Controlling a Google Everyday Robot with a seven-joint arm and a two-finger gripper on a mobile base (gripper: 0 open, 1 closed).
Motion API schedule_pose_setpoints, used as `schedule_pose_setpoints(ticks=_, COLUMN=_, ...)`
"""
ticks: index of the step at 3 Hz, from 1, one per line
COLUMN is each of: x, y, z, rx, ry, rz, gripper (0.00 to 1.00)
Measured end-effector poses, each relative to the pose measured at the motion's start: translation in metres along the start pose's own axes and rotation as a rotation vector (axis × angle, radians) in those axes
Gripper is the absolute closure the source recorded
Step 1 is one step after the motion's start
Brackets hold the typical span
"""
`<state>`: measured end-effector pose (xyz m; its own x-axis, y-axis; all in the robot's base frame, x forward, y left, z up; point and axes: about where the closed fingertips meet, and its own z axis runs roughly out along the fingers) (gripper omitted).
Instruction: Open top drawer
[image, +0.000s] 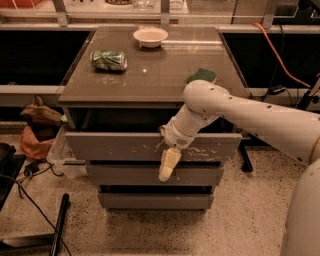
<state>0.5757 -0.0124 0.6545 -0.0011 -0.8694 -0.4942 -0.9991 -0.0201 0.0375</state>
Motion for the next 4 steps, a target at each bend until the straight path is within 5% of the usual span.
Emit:
schedule_pose_setpoints(ticks=2, x=0.0, y=0.019, z=-0.005, rx=-0.019, ry=0.006, rz=0.015, gripper=0.0)
schedule_pose_setpoints(ticks=3, x=-0.011, y=0.065, z=-0.028, rx=-0.026, ry=-0.032, rz=0.053, gripper=0.0)
schedule_pose_setpoints(ticks=4, x=0.002, y=0.095, z=-0.029, rx=-0.049, ry=-0.005, rz=0.07, gripper=0.0)
